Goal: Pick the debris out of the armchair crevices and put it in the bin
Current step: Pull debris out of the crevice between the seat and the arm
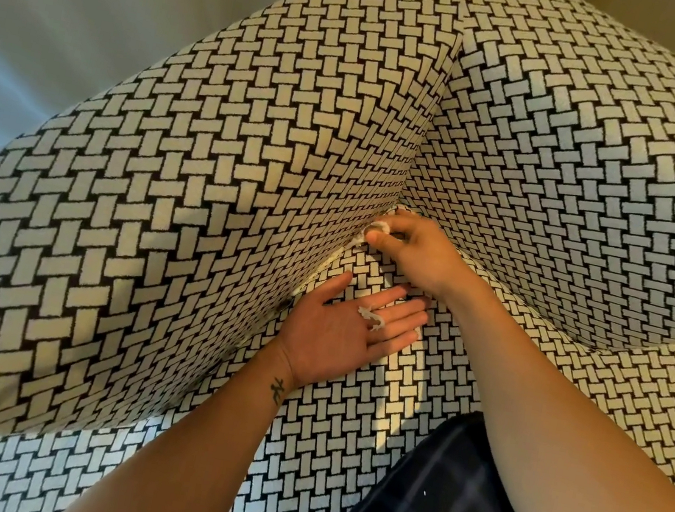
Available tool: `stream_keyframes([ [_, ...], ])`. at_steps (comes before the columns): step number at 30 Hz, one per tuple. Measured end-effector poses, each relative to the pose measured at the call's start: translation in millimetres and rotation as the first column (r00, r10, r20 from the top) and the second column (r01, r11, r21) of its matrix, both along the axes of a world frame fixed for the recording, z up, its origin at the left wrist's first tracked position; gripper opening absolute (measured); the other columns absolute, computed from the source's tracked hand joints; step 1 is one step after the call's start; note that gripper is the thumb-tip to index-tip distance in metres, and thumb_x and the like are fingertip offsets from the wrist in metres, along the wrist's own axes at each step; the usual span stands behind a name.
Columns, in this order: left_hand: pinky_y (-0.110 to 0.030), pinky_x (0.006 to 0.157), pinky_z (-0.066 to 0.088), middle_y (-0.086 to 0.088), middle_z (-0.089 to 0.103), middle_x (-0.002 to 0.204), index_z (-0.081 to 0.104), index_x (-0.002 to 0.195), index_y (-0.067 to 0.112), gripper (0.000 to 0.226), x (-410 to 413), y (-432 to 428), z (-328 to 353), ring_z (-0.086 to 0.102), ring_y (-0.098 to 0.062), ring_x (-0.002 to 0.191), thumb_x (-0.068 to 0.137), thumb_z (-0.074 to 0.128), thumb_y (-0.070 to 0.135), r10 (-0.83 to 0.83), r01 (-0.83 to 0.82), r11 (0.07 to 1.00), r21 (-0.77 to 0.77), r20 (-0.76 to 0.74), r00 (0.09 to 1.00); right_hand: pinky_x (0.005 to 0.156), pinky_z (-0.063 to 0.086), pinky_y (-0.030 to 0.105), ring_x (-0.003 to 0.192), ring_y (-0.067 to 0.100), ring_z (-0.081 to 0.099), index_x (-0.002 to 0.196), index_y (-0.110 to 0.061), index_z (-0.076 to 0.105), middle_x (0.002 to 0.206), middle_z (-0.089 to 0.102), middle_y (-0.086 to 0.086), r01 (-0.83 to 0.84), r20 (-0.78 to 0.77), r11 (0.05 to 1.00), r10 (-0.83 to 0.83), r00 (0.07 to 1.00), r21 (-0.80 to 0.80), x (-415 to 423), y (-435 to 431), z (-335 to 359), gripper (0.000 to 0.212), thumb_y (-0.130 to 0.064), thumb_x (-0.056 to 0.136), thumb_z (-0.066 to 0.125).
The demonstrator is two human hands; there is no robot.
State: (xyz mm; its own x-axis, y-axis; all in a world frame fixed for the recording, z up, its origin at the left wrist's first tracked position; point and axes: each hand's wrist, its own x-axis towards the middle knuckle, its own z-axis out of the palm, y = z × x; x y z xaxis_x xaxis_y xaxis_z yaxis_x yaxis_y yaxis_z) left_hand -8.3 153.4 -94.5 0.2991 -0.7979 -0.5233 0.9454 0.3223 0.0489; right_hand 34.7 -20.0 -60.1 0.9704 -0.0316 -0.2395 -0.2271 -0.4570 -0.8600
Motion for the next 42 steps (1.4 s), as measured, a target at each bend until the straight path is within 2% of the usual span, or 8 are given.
stream_keyframes([
  [9, -0.049, 0.128, 0.003, -0.023, 0.017, 0.166, 0.017, 0.161, 0.005, 0.072, -0.7, -0.7, -5.4, 0.014, -0.037, 0.155, 0.106, 0.030, 0.050, -0.022, 0.026, 0.999, -0.037, 0.099, 0.995, 0.071, 0.052, 0.018, 0.079, 0.001, 0.068, 0.098, -0.019, 0.073, 0.094, 0.071, -0.004, -0.150, -0.180, 0.989, 0.148, 0.973, -0.002, -42.2, 8.9, 37.5, 0.008, -0.022, 0.099, 0.065],
  [14, -0.049, 0.128, 0.004, -0.028, 0.033, 0.158, 0.033, 0.154, -0.001, 0.068, -2.5, -0.6, -2.4, 0.023, -0.039, 0.151, 0.107, 0.030, 0.048, -0.021, 0.021, 0.999, -0.048, -0.005, 1.000, 0.092, 0.055, 0.035, 0.092, 0.009, 0.071, 0.100, -0.028, 0.073, 0.097, 0.075, -0.008, -0.179, -0.238, 0.984, 0.171, 0.956, -0.014, -70.2, 5.2, 48.6, 0.008, -0.031, 0.098, 0.065],
  [21, -0.056, 0.110, 0.041, -0.030, 0.050, 0.142, 0.039, 0.149, -0.005, 0.050, -3.6, -0.5, -0.5, 0.050, -0.040, 0.132, 0.104, 0.040, 0.018, 0.006, -0.003, 0.999, -0.044, 0.064, 0.998, 0.082, 0.043, 0.026, 0.105, 0.016, 0.055, 0.085, -0.035, 0.066, 0.117, 0.053, -0.001, -0.311, -0.230, 0.901, 0.247, 0.941, -0.302, -73.2, 20.3, 45.5, 0.018, -0.044, 0.098, 0.058],
  [25, -0.057, 0.090, 0.053, -0.032, 0.060, 0.123, 0.051, 0.135, -0.010, 0.046, -3.4, 1.5, -4.0, 0.063, -0.044, 0.112, 0.103, 0.034, 0.018, 0.043, -0.043, 0.999, 0.010, 0.003, 0.999, 0.080, 0.052, 0.032, 0.091, 0.016, 0.061, 0.081, -0.029, 0.069, 0.114, 0.057, 0.001, -0.237, -0.204, 0.939, 0.189, 0.961, -0.247, -71.9, 18.8, 44.2, 0.028, -0.039, 0.100, 0.052],
  [30, -0.052, 0.094, 0.055, -0.026, 0.063, 0.119, 0.055, 0.131, -0.006, 0.039, -3.8, 2.3, -2.1, 0.066, -0.040, 0.108, 0.101, 0.045, 0.017, 0.082, -0.084, 0.996, -0.025, -0.052, 0.995, 0.071, 0.050, 0.035, 0.073, 0.016, 0.056, 0.084, -0.015, 0.068, 0.089, 0.064, 0.001, -0.169, -0.221, 0.969, 0.127, 0.967, -0.182, -76.9, 14.4, 44.8, 0.042, -0.042, 0.104, 0.043],
  [35, -0.046, 0.117, 0.037, -0.017, 0.049, 0.147, 0.039, 0.153, 0.006, 0.048, -3.8, -0.4, -4.1, 0.051, -0.032, 0.133, 0.107, 0.043, 0.020, 0.064, -0.064, 0.997, 0.033, -0.001, 0.998, 0.089, 0.058, 0.043, 0.093, 0.016, 0.070, 0.107, -0.025, 0.076, 0.101, 0.074, -0.006, -0.111, -0.228, 0.987, 0.082, 0.970, -0.117, -79.6, 14.6, 52.8, 0.037, -0.042, 0.101, 0.044],
  [39, -0.051, 0.096, 0.051, -0.026, 0.060, 0.128, 0.052, 0.133, -0.005, 0.037, -5.6, -0.2, -0.2, 0.063, -0.040, 0.113, 0.105, 0.042, 0.016, 0.085, -0.086, 0.996, -0.037, -0.046, 0.995, 0.097, 0.054, 0.037, 0.095, 0.012, 0.072, 0.112, -0.022, 0.073, 0.104, 0.075, -0.007, -0.037, -0.221, 0.999, 0.028, 0.975, -0.034, -82.1, 12.2, 52.2, 0.038, -0.041, 0.103, 0.042],
  [42, -0.047, 0.100, 0.048, -0.027, 0.062, 0.128, 0.055, 0.131, -0.005, 0.038, -6.1, 0.4, -0.2, 0.063, -0.038, 0.115, 0.105, 0.040, 0.017, 0.080, -0.081, 0.997, -0.022, -0.021, 0.997, 0.090, 0.053, 0.025, 0.092, 0.009, 0.073, 0.101, -0.021, 0.072, 0.114, 0.074, -0.005, 0.000, -0.191, 1.000, -0.001, 0.982, -0.005, -83.0, 9.6, 52.8, 0.030, -0.032, 0.105, 0.044],
])
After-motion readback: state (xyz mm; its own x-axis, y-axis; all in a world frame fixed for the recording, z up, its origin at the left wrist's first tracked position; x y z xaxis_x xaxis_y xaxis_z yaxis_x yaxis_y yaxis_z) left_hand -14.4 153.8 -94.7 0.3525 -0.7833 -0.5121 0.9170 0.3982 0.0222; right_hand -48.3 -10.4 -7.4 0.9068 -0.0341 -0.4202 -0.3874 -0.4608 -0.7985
